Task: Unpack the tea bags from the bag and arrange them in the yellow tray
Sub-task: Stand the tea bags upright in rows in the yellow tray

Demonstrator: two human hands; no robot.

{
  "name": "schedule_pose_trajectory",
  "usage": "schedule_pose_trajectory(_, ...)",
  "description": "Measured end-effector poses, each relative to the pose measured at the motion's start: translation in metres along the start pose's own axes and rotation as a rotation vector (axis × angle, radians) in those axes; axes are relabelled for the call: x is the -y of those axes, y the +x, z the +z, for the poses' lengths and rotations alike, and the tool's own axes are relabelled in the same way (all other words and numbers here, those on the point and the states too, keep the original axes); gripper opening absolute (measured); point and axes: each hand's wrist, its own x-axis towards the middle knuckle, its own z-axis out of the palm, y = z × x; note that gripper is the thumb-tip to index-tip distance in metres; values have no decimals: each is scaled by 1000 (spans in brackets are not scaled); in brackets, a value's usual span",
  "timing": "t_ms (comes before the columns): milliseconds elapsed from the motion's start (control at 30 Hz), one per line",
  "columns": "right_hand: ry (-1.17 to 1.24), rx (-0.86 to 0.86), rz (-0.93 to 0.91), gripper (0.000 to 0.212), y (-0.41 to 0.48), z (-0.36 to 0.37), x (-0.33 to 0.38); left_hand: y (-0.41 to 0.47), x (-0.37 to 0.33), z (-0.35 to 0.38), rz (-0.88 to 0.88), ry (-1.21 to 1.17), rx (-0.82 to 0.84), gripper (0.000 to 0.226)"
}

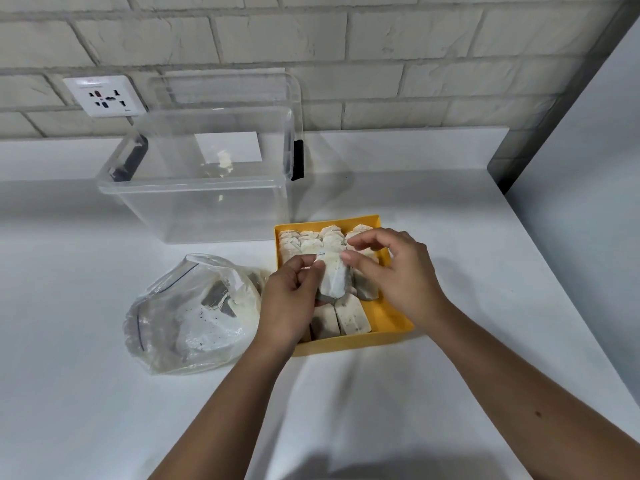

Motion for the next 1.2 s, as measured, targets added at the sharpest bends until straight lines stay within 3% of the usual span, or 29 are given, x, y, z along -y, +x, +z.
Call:
schedule_pose_trajectory(100, -27, -15, -74, 15, -1, -2, 7, 3, -2, 5, -4, 4, 24, 10)
schedule_pose_trajectory(233, 30, 22, -23, 5, 3, -22, 7, 4, -1, 4, -26, -32, -4, 10)
schedule_pose_trajectory(400, -7, 109, 105, 23, -1, -17, 5, 0, -1, 15, -38, -16, 8, 16)
schedule_pose_trajectory(567, -80, 97, 106, 16, -2, -20, 5, -3, -4, 16, -23, 14, 6, 12)
schedule_pose_trajectory(633, -144, 122, 89, 15, 2, -34, 1, 0, -2, 9, 3, 51, -22, 12)
schedule_pose_trajectory(767, -406, 378, 14, 13, 6, -45, -11, 1, -1, -2, 74, 114, -60, 14)
schedule_pose_trajectory(833, -544, 419, -28, 15, 5, -34, -16, 1, 1, -3, 80, 140, -67, 16)
schedule_pose_trajectory(967, -709, 345, -38, 17, 8, -12, -27, 2, 3, -2, 92, 147, -58, 14)
schedule_pose_trajectory(1200, -757, 210, 17, 22, 16, 3, -35, 2, 5, -6, 79, 141, -83, 15)
